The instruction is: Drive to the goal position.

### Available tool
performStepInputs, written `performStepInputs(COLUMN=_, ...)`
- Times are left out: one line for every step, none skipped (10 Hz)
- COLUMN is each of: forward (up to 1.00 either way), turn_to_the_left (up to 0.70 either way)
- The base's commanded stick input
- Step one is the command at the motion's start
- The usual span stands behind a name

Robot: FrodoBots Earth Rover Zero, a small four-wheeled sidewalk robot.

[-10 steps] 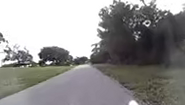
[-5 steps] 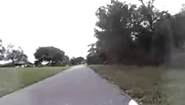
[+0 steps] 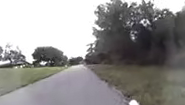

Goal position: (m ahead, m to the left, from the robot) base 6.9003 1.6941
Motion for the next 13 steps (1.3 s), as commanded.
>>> performStepInputs(forward=0.69, turn_to_the_left=0.34)
performStepInputs(forward=0.69, turn_to_the_left=0.34)
performStepInputs(forward=0.69, turn_to_the_left=0.34)
performStepInputs(forward=0.69, turn_to_the_left=0.34)
performStepInputs(forward=0.69, turn_to_the_left=0.34)
performStepInputs(forward=0.69, turn_to_the_left=0.34)
performStepInputs(forward=0.69, turn_to_the_left=0.17)
performStepInputs(forward=0.69, turn_to_the_left=0.07)
performStepInputs(forward=0.69, turn_to_the_left=0.03)
performStepInputs(forward=0.69, turn_to_the_left=0.03)
performStepInputs(forward=0.69, turn_to_the_left=0.03)
performStepInputs(forward=0.69, turn_to_the_left=0.03)
performStepInputs(forward=0.69, turn_to_the_left=0.03)
